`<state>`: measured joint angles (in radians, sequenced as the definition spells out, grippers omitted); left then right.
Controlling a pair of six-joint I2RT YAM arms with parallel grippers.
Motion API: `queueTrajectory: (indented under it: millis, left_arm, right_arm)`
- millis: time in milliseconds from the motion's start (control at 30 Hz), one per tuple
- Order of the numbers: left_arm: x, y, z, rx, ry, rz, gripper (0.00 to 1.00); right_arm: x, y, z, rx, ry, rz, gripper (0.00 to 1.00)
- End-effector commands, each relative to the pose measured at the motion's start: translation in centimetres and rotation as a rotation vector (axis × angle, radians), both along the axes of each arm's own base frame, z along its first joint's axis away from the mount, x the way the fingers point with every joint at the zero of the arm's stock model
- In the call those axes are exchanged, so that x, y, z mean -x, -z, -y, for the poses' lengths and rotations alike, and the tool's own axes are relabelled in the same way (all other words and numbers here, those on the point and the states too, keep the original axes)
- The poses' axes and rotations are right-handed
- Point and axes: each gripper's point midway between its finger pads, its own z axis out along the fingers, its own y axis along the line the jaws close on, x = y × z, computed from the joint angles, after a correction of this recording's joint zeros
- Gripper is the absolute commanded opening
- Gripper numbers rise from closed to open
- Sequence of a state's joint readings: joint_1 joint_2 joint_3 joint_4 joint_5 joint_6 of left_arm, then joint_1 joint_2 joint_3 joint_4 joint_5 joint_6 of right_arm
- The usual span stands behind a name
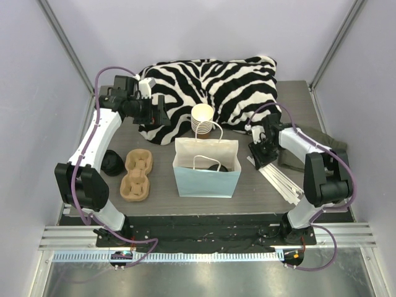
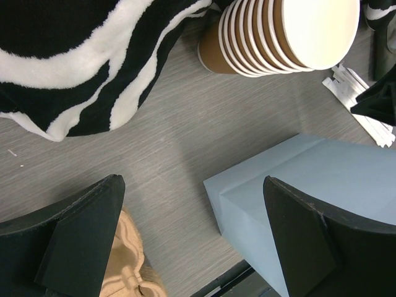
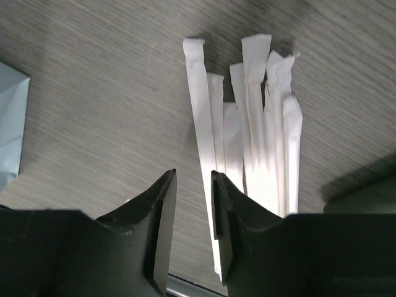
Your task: Pack the takeout coffee
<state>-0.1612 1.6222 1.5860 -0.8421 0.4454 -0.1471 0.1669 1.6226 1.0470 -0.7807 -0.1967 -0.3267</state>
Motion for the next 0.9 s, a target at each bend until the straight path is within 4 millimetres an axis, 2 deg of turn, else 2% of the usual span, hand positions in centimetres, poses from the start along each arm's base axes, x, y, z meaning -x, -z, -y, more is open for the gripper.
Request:
queueTrajectory:
  millis: [0,200,400,700,867]
  left_arm:
    - [-0.2,-1.7,-0.3,0.006,-0.014,0.065,1.00]
    - [-0.3,-1.5,-0.6,-0.009,-0.015,0.064,1.00]
    - [-0.3,-1.4,-0.9,-0.016,-0.011,0.062,1.00]
    - [-0.6,-0.9,-0.9,-0.020,-0.009,0.053,1.00]
    - [-0.8,-0.8,-0.9,-0.020,-0.010,0.051,1.00]
  right_arm:
    - [-2.0,0.3,-0.9,-0.016,-0.002,0.042,0.36]
    - [-2.5,1.7,-1.6,-0.017,-0.016,0.019,0.35]
    - [-2.6,1.9,-2.7,-0.021,-0.034,0.026,0.31]
    - [-3.7,1.7,-3.1,-0.015,-0.020,0.043,0.17]
    - [-3.9,2.4,-2.8,0.028,-0.010,0.053,0.19]
